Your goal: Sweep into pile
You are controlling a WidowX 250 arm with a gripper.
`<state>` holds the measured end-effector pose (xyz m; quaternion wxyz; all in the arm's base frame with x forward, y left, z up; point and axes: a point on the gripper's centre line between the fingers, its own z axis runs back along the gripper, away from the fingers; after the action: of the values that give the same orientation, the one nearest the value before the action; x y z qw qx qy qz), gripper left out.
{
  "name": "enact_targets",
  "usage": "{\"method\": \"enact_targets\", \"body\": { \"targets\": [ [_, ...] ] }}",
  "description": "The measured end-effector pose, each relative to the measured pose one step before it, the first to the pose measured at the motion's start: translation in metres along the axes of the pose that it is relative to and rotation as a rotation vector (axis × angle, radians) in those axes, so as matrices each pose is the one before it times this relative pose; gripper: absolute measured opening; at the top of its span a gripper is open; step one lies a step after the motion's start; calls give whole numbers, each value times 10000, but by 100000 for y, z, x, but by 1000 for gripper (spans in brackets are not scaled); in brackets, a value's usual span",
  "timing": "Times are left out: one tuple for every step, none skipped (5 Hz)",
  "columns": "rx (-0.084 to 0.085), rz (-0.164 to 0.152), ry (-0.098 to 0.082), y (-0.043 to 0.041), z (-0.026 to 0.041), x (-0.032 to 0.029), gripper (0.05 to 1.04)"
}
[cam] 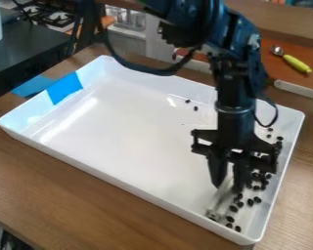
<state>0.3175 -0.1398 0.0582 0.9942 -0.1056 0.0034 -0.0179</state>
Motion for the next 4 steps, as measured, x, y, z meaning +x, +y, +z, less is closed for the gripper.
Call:
{"method": "enact_targets", "body": {
  "targets": [
    [-305,58,116,383,835,404,321],
    [-353,366,-206,3273,2865,703,321],
    [-212,549,-533,4505,3472,1445,321],
    [246,300,-423,3448,1751,1257,321]
  ]
}}
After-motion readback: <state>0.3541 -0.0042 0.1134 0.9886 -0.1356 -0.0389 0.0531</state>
